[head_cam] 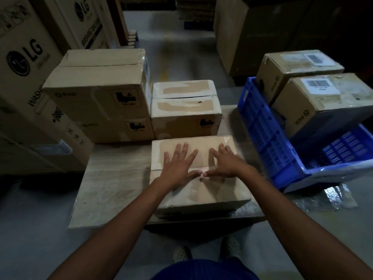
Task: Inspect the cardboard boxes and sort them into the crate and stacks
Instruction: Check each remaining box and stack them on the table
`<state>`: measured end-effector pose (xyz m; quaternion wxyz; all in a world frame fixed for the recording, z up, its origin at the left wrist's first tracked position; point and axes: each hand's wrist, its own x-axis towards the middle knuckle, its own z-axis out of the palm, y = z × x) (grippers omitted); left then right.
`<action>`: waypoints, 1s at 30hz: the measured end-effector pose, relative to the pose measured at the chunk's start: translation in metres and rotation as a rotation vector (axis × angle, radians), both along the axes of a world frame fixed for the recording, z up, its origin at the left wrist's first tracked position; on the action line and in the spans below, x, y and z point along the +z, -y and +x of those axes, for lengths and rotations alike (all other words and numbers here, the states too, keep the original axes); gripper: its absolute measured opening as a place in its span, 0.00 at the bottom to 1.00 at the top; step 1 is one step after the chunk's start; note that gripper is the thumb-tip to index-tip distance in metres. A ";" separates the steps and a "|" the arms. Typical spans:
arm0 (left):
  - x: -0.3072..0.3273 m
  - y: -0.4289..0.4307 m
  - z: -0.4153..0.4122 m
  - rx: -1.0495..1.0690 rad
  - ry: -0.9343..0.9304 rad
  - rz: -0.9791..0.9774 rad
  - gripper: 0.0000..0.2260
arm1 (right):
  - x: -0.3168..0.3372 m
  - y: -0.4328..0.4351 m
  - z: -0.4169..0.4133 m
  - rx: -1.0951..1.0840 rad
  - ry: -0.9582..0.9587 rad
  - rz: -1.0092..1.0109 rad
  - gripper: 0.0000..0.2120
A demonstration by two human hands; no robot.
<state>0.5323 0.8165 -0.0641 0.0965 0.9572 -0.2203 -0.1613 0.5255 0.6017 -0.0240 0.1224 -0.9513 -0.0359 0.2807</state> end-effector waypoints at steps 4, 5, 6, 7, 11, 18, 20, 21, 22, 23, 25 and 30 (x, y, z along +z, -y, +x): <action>-0.011 -0.007 -0.016 0.000 0.066 -0.002 0.33 | -0.010 0.001 -0.016 0.065 -0.022 -0.040 0.59; -0.011 -0.006 -0.015 0.001 0.056 -0.004 0.32 | -0.010 0.000 -0.017 0.065 -0.019 -0.053 0.60; -0.008 -0.005 -0.014 0.005 0.044 -0.005 0.32 | -0.008 -0.001 -0.017 0.061 -0.017 -0.061 0.60; -0.006 -0.004 -0.014 0.008 0.036 -0.002 0.32 | -0.005 -0.002 -0.017 0.058 -0.015 -0.066 0.59; 0.000 0.001 -0.036 -0.004 0.002 -0.010 0.30 | 0.004 -0.015 -0.039 0.004 -0.041 -0.104 0.51; -0.012 0.007 -0.062 -0.006 0.082 0.059 0.31 | -0.008 -0.026 -0.071 -0.013 0.079 -0.202 0.45; -0.011 0.008 -0.064 -0.003 0.097 0.051 0.31 | -0.003 -0.024 -0.071 -0.009 0.057 -0.186 0.44; -0.011 0.008 -0.066 0.001 0.102 0.046 0.31 | -0.002 -0.024 -0.074 -0.012 0.045 -0.173 0.44; -0.011 0.007 -0.068 0.007 0.103 0.044 0.31 | -0.001 -0.024 -0.077 -0.021 0.042 -0.163 0.44; -0.011 0.006 -0.070 0.009 0.106 0.046 0.31 | -0.003 -0.024 -0.081 -0.032 0.051 -0.162 0.43; -0.011 0.006 -0.070 0.009 0.117 0.048 0.31 | -0.008 -0.028 -0.090 -0.049 0.091 -0.189 0.40; -0.008 0.005 -0.066 -0.006 0.056 0.041 0.31 | -0.010 -0.036 -0.089 -0.077 0.095 -0.207 0.40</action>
